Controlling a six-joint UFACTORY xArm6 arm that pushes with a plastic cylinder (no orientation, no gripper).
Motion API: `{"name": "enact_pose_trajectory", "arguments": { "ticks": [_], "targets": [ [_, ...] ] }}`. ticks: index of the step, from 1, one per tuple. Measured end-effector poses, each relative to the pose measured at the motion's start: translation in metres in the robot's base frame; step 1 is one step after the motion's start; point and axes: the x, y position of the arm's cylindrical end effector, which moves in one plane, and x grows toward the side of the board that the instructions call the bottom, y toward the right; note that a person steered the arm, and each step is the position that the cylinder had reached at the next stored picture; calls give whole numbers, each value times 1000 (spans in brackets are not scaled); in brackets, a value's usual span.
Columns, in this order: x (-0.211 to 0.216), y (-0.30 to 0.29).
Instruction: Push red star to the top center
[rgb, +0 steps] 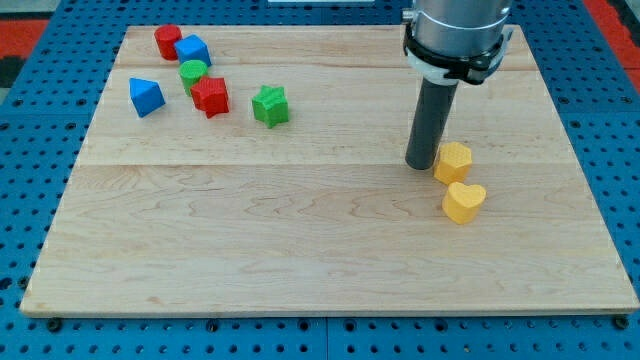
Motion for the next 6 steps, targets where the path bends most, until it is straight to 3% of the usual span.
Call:
{"name": "enact_pose_trajectory", "arguments": {
  "ticks": [1, 2, 3, 4, 5, 6],
  "targets": [
    [-8, -50],
    [28, -127],
    [31, -226],
    [-18, -264],
    [-69, -264],
    [-90, -264]
  ]
}}
